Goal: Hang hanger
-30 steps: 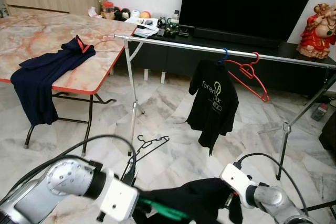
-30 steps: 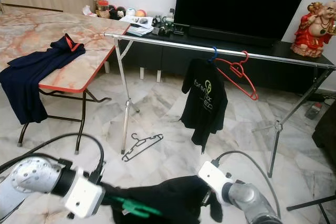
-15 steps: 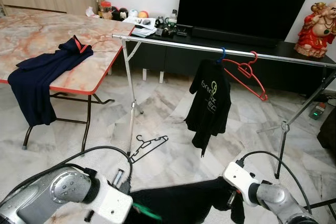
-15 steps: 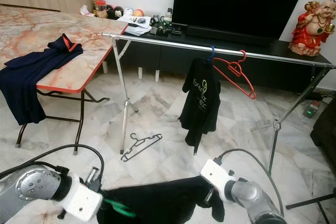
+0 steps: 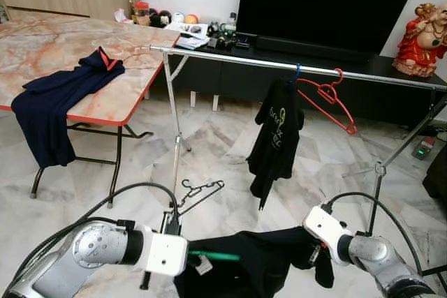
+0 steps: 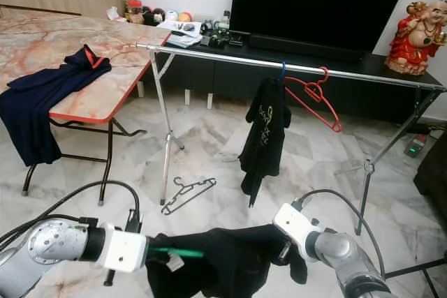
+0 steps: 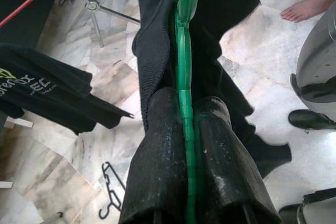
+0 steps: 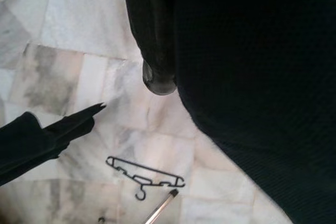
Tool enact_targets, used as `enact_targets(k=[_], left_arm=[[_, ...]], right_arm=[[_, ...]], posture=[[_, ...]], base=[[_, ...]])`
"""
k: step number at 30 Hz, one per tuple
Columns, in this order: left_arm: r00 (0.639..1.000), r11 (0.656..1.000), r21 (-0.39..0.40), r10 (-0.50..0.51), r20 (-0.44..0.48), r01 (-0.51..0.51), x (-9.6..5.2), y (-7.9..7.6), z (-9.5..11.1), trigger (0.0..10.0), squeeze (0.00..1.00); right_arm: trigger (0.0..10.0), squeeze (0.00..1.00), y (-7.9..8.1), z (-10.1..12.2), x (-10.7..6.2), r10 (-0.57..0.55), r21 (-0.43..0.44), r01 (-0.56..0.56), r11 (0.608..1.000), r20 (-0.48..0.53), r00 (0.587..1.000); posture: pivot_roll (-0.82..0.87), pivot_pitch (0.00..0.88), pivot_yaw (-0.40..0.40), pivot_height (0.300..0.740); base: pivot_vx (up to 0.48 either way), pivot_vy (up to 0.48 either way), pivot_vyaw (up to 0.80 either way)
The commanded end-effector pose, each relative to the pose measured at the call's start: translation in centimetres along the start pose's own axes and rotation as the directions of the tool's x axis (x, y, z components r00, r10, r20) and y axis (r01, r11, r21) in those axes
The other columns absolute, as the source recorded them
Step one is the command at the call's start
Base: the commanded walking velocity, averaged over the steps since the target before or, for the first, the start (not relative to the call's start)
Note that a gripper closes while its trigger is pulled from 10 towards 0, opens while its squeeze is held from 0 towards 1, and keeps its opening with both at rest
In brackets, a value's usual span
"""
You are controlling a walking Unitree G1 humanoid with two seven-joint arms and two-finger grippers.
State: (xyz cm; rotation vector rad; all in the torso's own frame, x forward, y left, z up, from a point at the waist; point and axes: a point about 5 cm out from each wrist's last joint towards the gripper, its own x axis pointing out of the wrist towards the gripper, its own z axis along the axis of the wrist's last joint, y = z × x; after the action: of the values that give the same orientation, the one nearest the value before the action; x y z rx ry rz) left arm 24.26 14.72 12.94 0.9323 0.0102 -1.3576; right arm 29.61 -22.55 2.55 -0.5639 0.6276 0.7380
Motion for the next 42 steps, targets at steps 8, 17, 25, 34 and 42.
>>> enact_targets(k=[8,17,25,34,42], left_arm=[[0.999,0.999,0.046,-0.024,-0.040,0.026,0.1,-0.2,-0.4,10.0,0.00],[0.999,0.998,0.051,-0.039,-0.038,0.041,0.5,-0.5,-0.4,10.0,0.00],[0.999,0.998,0.052,-0.031,-0.032,0.032,0.6,-0.2,-0.4,10.0,0.00],[0.998,0.998,0.038,-0.056,0.012,0.055,0.5,0.9,0.8,10.0,0.00],[0.993,0.994,0.044,-0.107,0.050,0.105,1.0,1.2,1.9,10.0,0.00]], right_arm=[[10.0,1.00,-0.6,-0.4,-0.5,-0.025,0.076,0.025,0.997,0.001,1.000],[10.0,1.00,-4.3,1.1,-2.3,-0.215,0.069,0.212,0.975,0.033,0.976],[10.0,1.00,-3.2,4.0,-2.6,0.100,0.130,-0.152,0.980,0.338,0.936],[10.0,1.00,-0.5,3.3,-2.6,0.484,-0.013,-0.501,0.865,0.278,0.830],[10.0,1.00,0.1,4.4,-2.2,0.531,-0.108,-0.522,0.846,0.264,0.805]], posture=[[0.14,0.000,-0.103,0.740],[0.12,0.000,-0.109,0.740],[0.12,0.000,-0.115,0.740],[0.13,0.000,-0.116,0.740],[0.13,0.000,-0.112,0.740]], base=[[0.000,0.000,0.00],[0.000,0.000,0.00],[0.000,0.000,0.00],[0.000,0.000,0.00],[0.000,0.000,0.00]])
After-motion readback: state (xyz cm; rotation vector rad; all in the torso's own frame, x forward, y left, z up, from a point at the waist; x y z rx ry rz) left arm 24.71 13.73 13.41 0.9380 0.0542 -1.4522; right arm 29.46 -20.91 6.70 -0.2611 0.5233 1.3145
